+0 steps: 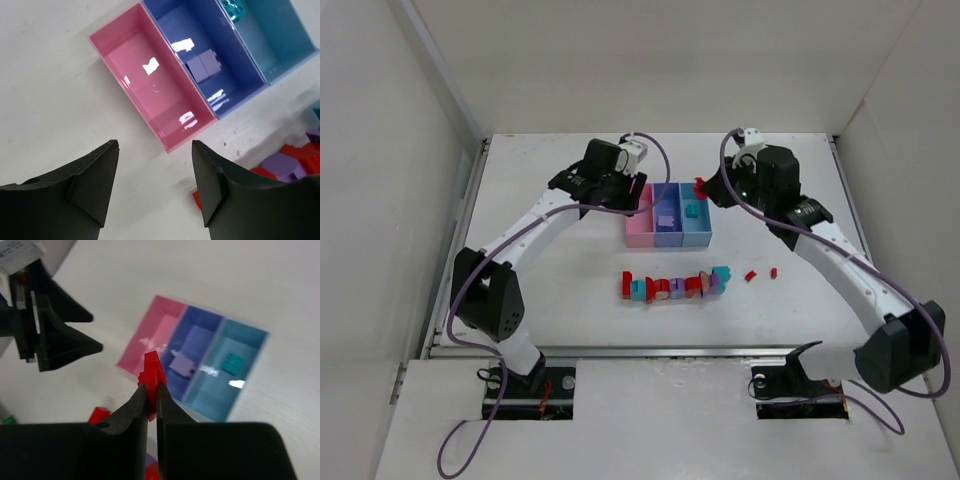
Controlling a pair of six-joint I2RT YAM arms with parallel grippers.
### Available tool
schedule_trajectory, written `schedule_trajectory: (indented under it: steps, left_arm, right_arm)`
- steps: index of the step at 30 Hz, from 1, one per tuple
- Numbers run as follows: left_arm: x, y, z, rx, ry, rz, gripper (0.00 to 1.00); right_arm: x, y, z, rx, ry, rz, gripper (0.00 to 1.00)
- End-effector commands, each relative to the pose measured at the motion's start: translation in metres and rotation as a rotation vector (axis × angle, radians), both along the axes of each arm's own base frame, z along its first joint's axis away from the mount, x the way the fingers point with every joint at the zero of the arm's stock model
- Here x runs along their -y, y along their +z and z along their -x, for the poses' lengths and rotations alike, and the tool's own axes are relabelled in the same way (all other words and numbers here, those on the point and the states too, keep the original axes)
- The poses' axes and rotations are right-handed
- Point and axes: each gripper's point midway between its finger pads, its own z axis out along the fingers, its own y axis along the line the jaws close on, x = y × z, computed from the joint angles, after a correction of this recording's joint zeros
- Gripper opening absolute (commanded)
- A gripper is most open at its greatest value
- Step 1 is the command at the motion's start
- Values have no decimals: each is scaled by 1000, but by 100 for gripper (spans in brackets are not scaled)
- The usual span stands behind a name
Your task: Sort the legos into containers by color
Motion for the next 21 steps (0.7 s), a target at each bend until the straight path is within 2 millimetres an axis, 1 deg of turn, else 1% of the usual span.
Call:
schedule_trajectory:
  steps: [1,2,3,4,5,6,7,8,9,10,11,12,13,14,15,16,17,18,19,20,21]
  left_arm:
    - [-4,33,14,84,-109,30,57]
    - [-8,37,16,92,-116,40,55]
    - [-15,37,17,87,-122,57,51]
    - [-20,30,20,74,-120,60,51]
    - [-30,26,23,83,-106,46,50]
    - [-33,33,18,114,-87,39,50]
    - [-39,18,21,82,-50,21,50]
    - [-47,19,19,89,-4,17,50]
    - [-52,16,20,84,31,12,50]
    - [-63,12,15,75,112,11,50]
    - [-71,4,18,58,156,4,50]
    - [-75,-1,20,44,185,-1,50]
    - [-80,-2,20,48,218,-9,50]
    - [-80,-6,22,34,227,-6,50]
    - [-82,-3,22,40,243,1,50]
    - [-82,-3,22,40,243,2,51]
    - [-82,-3,22,40,243,2,51]
    - [-81,-3,22,37,249,7,51]
    - [-81,-3,22,37,249,8,51]
    - [-81,-3,22,37,249,8,53]
    - [-81,-3,22,37,249,8,53]
  right_arm:
    - [-64,18,18,24,423,-137,0]
    - [-78,19,13,5,503,-160,0]
    - [-88,21,16,-6,582,-184,0]
    - [-97,23,25,-32,679,-219,0]
    - [-104,18,12,-72,669,-237,0]
    - [-106,15,8,-88,665,-244,0]
    - [-112,12,2,-96,641,-239,0]
    - [-120,9,-8,-91,572,-217,0]
    - [-127,14,-16,-84,514,-215,0]
    - [-132,10,-25,-89,446,-204,0]
    - [-137,5,-37,-76,299,-172,0]
    - [-141,1,-43,-84,234,-170,0]
    - [-146,-7,-49,-115,179,-183,0]
    - [-148,-16,-53,-133,140,-179,0]
    - [-147,-23,-59,-145,85,-174,0]
    - [-153,-39,-61,-200,56,-189,0]
    - [-153,-51,-63,-234,30,-188,0]
    - [-154,-59,-65,-256,12,-186,0]
    - [-156,-76,-69,-297,5,-157,0]
    - [-160,-85,-67,-321,-1,-133,0]
    - [-158,-92,-70,-342,-21,-108,0]
